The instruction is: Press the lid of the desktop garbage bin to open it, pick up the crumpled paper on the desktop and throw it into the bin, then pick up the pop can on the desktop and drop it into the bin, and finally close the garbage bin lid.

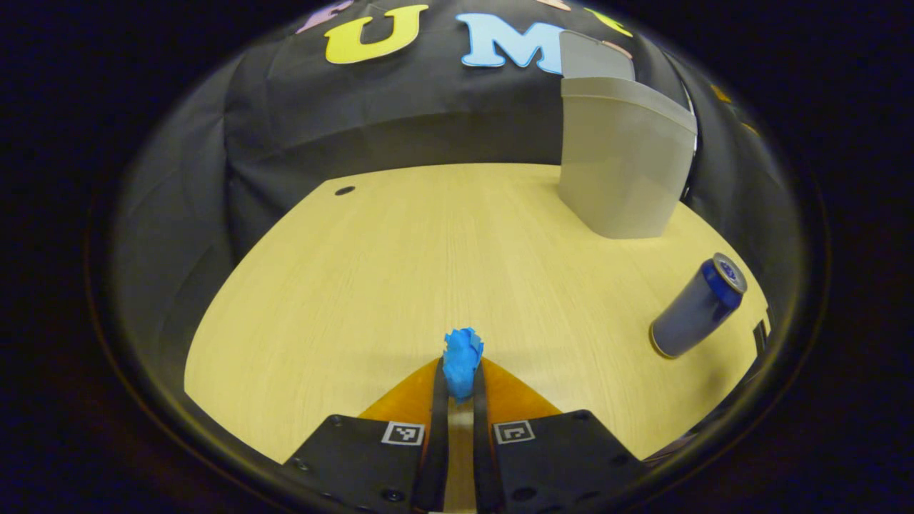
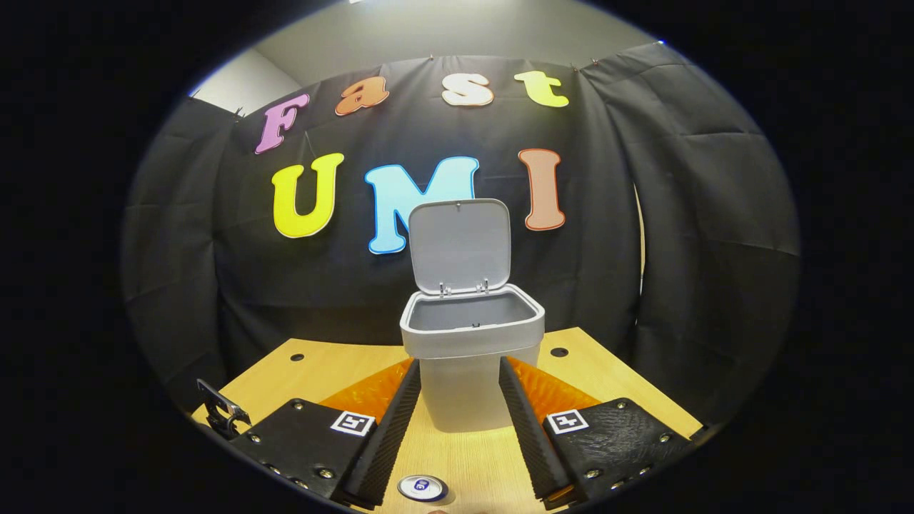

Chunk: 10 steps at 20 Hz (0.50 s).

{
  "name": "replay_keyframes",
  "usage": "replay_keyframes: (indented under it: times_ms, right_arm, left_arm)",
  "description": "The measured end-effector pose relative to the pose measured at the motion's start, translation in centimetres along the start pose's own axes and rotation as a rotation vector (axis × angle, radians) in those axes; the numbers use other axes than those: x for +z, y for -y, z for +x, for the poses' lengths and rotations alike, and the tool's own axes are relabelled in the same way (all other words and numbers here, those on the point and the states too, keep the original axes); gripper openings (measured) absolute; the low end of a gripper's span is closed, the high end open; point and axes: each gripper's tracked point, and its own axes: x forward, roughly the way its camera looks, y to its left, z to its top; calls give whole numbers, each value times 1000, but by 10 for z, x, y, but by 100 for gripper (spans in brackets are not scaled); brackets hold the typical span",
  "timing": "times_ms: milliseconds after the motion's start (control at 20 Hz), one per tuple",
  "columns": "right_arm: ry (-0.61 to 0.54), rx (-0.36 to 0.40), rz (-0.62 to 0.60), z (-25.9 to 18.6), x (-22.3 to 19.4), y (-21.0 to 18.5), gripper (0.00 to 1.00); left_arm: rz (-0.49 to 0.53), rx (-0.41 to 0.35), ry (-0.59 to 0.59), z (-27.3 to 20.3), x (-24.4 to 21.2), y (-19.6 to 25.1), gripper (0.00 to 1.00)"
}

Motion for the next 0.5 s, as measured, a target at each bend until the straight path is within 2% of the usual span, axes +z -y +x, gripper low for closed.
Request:
replay_keyframes:
  times_ms: [250,500]
  right_arm:
    - [10,-12,-1,-1,1,6,73]
    - [22,-35,1,-1,5,12,73]
  left_arm:
    - [-17,18,62,-10,30,-5,21]
    - [-49,1,141,-23,71,1,19]
